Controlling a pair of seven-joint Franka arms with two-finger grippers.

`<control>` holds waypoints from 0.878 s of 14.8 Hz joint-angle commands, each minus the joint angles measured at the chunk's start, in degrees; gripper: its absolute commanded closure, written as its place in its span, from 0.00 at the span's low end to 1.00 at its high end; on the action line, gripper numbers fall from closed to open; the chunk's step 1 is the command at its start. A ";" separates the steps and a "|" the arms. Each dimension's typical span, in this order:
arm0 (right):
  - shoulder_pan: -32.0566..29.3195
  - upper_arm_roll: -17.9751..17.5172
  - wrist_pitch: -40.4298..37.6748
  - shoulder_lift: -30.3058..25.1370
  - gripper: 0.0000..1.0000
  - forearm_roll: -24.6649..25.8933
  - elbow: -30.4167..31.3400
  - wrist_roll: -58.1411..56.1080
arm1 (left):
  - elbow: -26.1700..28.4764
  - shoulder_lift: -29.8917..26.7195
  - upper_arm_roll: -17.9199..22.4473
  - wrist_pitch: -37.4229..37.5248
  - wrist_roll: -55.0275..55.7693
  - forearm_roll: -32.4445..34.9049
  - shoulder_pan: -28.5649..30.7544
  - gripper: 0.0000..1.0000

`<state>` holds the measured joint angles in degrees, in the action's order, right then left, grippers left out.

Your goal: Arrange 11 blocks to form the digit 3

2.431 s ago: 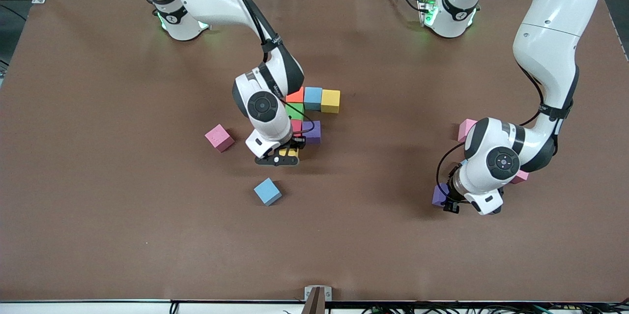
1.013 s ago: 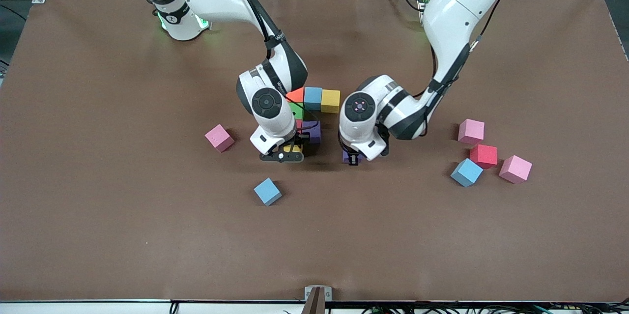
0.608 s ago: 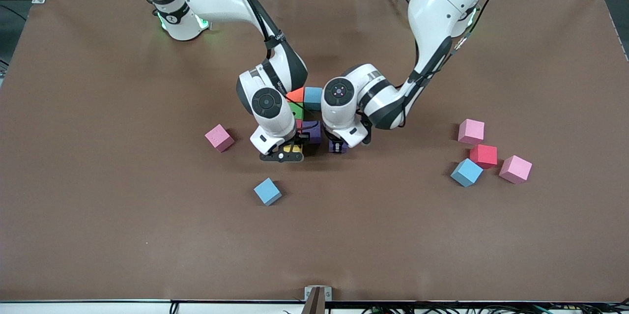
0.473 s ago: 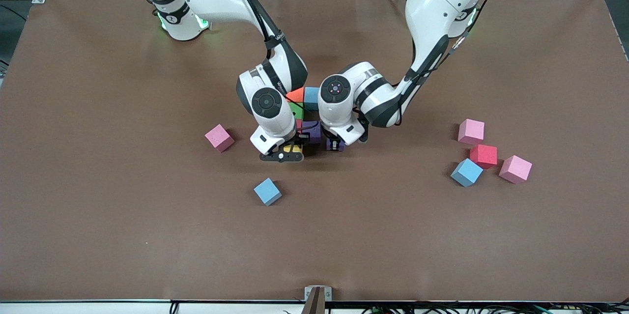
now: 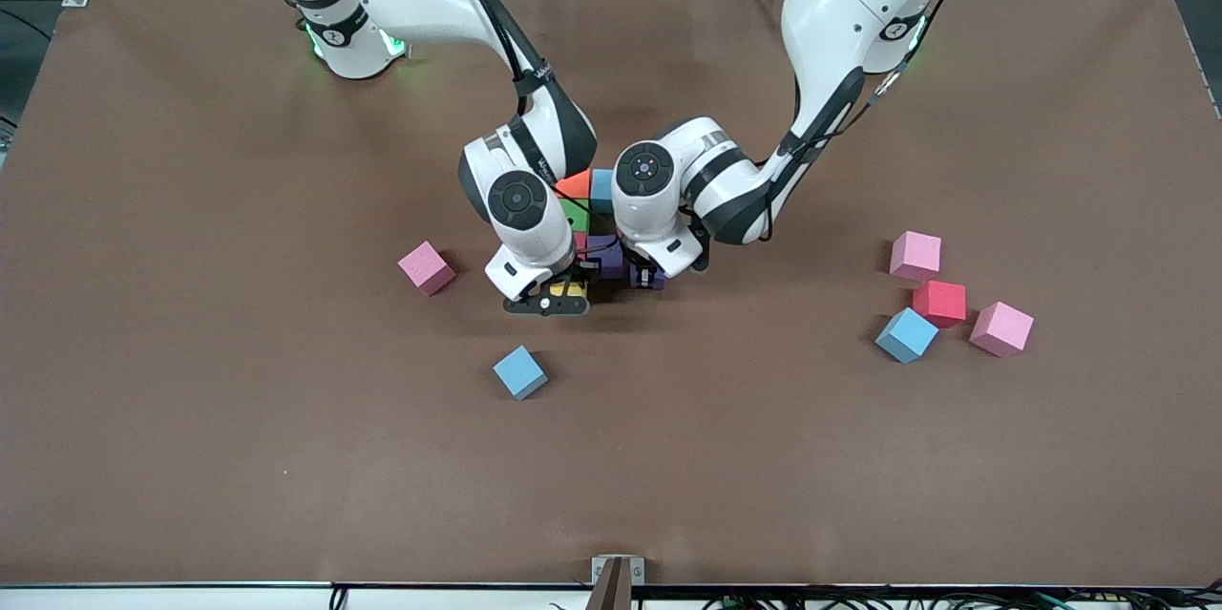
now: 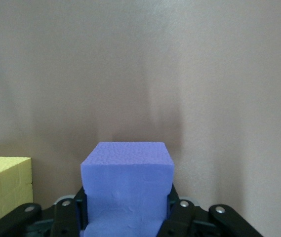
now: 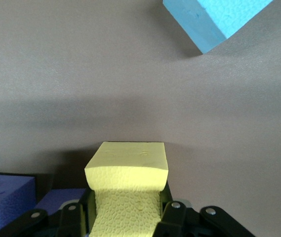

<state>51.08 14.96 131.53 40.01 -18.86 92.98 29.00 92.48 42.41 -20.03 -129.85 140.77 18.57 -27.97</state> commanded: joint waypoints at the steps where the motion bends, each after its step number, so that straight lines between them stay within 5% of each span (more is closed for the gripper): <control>1: 0.43 0.15 0.92 -1.43 1.00 -0.56 2.38 -0.26 | 0.42 -0.31 0.34 -0.32 1.17 -0.81 -1.12 0.65; 9: 0.69 0.15 1.79 -0.99 0.99 -0.47 2.38 -0.26 | 0.42 0.57 0.34 -1.73 1.44 -0.82 -1.56 0.65; 11: 0.69 0.15 1.80 -0.99 0.99 -0.47 2.38 -0.26 | 0.42 0.48 0.34 -1.73 1.44 -0.64 -1.65 0.58; 13: 0.69 0.15 1.80 -0.99 0.95 -0.47 2.38 -0.26 | 0.42 0.31 0.34 -1.73 0.92 -0.20 -1.56 0.01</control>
<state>51.08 14.87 132.04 40.01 -18.86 93.56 28.99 92.77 42.93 -20.03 -130.86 141.73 18.43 -29.08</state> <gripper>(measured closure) 0.480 0.383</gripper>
